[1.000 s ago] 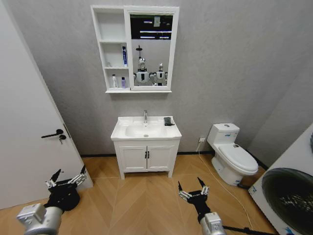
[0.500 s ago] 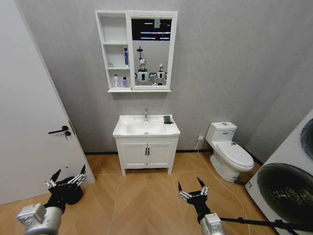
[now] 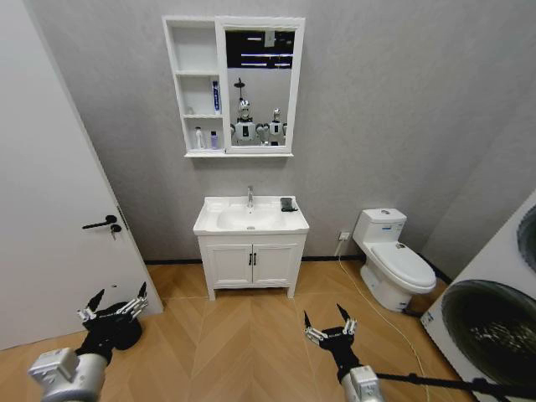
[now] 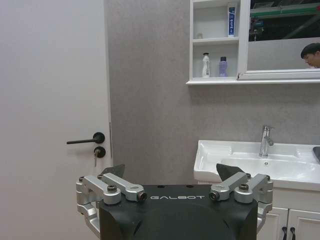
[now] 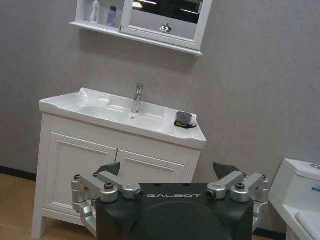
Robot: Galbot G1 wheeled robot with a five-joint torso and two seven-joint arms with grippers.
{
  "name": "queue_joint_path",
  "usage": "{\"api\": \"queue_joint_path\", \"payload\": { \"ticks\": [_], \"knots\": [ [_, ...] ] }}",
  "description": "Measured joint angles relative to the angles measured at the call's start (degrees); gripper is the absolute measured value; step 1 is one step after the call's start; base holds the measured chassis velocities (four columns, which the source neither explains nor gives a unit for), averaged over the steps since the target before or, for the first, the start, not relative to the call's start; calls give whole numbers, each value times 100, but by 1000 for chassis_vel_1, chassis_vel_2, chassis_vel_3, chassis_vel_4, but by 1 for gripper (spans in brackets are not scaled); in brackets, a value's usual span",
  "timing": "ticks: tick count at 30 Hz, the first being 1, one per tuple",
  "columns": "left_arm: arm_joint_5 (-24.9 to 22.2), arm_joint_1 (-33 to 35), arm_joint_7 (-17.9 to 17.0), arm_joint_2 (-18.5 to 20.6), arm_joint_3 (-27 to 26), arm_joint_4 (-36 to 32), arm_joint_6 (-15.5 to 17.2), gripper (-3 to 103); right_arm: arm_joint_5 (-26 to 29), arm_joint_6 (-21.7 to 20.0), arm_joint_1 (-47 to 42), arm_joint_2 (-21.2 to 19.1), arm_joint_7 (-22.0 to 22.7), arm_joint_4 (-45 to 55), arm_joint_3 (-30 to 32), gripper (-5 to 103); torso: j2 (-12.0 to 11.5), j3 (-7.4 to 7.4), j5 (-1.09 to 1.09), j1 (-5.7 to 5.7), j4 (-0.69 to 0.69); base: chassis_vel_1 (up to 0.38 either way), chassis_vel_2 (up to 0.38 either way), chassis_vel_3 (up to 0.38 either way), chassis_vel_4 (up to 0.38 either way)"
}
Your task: Move facial cleanser and shampoo from washbasin to cabinet, then wipe washbasin with towel.
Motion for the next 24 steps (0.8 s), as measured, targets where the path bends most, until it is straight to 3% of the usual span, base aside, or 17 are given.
{"api": "queue_joint_path", "payload": {
  "ticks": [24],
  "knots": [
    [0,0,0,0,0,0,0,100,-64,-27,-8,95,9,20,80,100,0,0,0,0,-1,0,0,0,0]
  ]
}}
